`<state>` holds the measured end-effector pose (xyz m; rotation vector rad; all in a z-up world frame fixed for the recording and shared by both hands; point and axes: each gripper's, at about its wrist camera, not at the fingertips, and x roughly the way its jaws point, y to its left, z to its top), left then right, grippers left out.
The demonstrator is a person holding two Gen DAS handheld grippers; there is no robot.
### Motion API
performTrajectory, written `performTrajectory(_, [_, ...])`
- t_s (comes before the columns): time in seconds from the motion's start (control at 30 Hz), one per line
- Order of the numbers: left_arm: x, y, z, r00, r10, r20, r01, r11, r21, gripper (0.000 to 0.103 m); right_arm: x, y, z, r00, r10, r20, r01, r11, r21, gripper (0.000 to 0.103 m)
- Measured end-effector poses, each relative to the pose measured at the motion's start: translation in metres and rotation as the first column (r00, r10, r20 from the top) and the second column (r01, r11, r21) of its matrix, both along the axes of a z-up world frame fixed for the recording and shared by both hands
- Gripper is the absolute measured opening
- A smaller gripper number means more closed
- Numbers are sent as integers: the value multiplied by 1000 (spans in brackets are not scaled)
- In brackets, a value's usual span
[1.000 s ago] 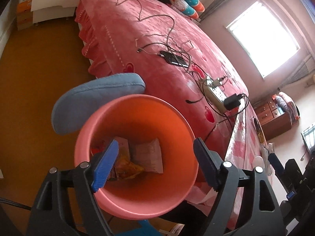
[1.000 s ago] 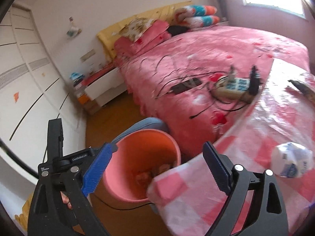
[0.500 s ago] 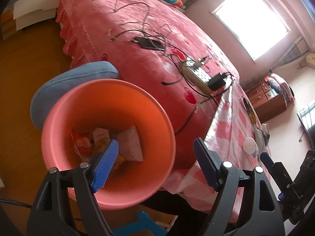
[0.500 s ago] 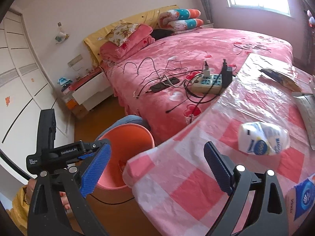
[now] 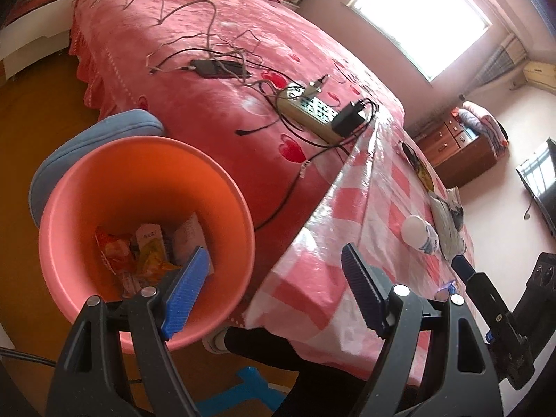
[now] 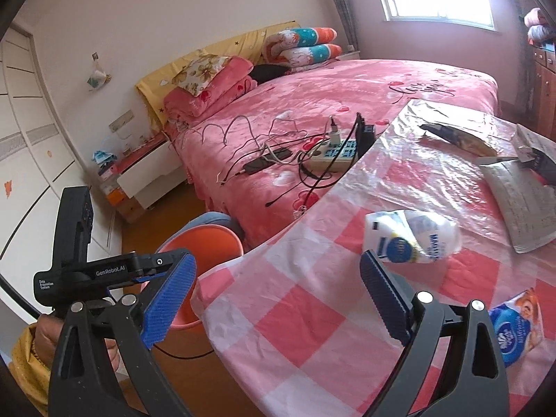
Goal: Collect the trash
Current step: 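Move both tools back over the table toward the bottle and tissue pack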
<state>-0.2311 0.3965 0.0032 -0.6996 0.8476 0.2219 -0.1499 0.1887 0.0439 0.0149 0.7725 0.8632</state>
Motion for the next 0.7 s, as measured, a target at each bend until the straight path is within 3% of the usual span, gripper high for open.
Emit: performTrajectory(0.7, [27, -60, 16, 993, -117, -14, 118, 991, 63, 79, 11, -64, 5, 995, -95, 15, 94, 994, 58, 94])
